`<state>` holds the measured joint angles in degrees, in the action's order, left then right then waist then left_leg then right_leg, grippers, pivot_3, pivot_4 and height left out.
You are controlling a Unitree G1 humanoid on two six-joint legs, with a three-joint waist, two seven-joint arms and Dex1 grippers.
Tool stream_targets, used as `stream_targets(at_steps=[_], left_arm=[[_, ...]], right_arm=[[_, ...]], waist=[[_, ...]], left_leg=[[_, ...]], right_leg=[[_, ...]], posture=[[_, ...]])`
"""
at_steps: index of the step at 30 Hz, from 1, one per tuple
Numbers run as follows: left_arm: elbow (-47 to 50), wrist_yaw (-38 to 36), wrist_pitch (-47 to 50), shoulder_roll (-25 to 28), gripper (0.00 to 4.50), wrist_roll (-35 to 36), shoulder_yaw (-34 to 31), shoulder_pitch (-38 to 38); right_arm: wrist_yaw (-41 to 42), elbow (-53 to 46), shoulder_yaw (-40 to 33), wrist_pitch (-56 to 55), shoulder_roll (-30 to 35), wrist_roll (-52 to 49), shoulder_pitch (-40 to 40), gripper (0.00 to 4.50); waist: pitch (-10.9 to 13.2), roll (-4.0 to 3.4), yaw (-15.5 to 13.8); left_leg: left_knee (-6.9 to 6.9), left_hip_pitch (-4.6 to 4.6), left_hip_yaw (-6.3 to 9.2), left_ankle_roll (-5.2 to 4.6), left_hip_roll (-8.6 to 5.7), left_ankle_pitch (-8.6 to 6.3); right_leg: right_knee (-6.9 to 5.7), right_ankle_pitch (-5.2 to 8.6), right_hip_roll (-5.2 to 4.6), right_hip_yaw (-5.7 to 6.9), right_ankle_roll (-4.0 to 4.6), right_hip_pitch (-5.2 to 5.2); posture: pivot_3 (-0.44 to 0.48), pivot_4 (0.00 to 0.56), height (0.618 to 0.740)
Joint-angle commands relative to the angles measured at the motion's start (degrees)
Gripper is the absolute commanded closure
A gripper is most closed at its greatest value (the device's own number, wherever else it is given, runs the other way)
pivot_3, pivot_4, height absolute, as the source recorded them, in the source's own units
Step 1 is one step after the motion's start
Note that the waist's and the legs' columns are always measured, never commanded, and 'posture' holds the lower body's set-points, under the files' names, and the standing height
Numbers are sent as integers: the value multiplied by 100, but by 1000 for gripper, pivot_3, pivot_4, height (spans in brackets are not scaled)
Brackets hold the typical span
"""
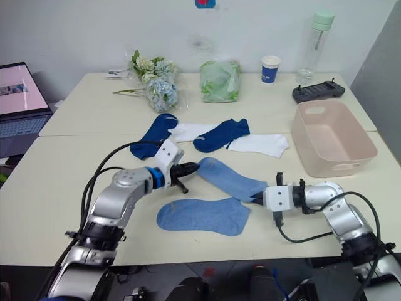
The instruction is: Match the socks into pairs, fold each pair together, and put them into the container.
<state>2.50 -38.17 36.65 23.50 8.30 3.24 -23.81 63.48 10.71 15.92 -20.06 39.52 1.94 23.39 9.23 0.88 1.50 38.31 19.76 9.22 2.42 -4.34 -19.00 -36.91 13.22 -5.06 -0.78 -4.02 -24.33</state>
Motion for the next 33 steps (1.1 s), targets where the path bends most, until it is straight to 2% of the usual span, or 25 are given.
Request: stream_targets(at_steps=[1,3,7,9,11,14,21,24,32,33], left_arm=[[991,605,216,-140,4500,68,-356,463],[1253,880,183,-278,4500,40,-407,773],[1338,1078,176,-323,4500,14,-341,932],[1362,1136,190,-346,4500,58,-341,922],[1355,1162,167,-325,4500,61,-323,912],[1297,1139,86,-265,4500,39,-250,905],[1264,1099,49,-165,4500,13,-131,849],[1246,1087,34,-142,4500,3,-77,843],[1287,1139,73,-117,4500,23,-97,875],[1280,1136,71,-112,4500,28,-104,872]], right_arm=[[-83,393,40,-302,-207,58,269,4015],[92,407,26,-253,-223,-92,293,3557],[354,-136,-280,363,-9,-691,65,2226],[390,-524,-526,1037,19,-1243,-141,1587],[130,-942,-877,2247,-45,-1912,-335,937],[-1039,-1079,-1434,4257,-366,-2446,-271,937],[-1434,-1021,-1270,5090,-575,-2195,-101,937],[-1363,-1118,-1263,5175,-583,-2196,-124,1526],[-1154,-1588,-1219,5628,-504,-2357,-250,4258],[-1181,-1594,-1224,5673,-517,-2363,-241,4493]], waist=[[0,-1,0],[-1,-1,-1],[-1,-1,-54],[-1,-1,-97],[-1,-1,-133],[-2,-2,-129],[-2,-3,-136],[-2,-3,-137],[-2,-3,-133],[-2,-3,-134]], left_leg=[[1,0,0,0,0,0],[0,-2,-2,0,2,0],[1,-1,1,0,2,0],[2,0,2,0,2,0],[1,0,1,0,3,0],[1,-2,-1,0,4,-1],[-3,-1,-4,0,0,-1],[-3,1,-4,0,-1,-1],[-3,1,-3,0,0,-1],[-2,1,-3,0,-1,-1]], right_leg=[[0,0,0,0,0,1],[0,0,-3,-6,0,0],[1,-1,-4,-2,1,2],[2,-1,-5,-2,1,4],[4,0,-6,-4,1,5],[0,-1,-6,-7,2,3],[1,-1,-5,-5,3,-1],[2,-2,-6,-5,3,0],[2,-1,-5,-4,3,-1],[2,-1,-5,-3,3,-1]], posture=[[0,150,740],[0,150,740],[0,150,740],[0,150,740],[0,150,740],[0,150,740],[0,150,740],[0,150,740],[0,150,740],[0,150,740]])
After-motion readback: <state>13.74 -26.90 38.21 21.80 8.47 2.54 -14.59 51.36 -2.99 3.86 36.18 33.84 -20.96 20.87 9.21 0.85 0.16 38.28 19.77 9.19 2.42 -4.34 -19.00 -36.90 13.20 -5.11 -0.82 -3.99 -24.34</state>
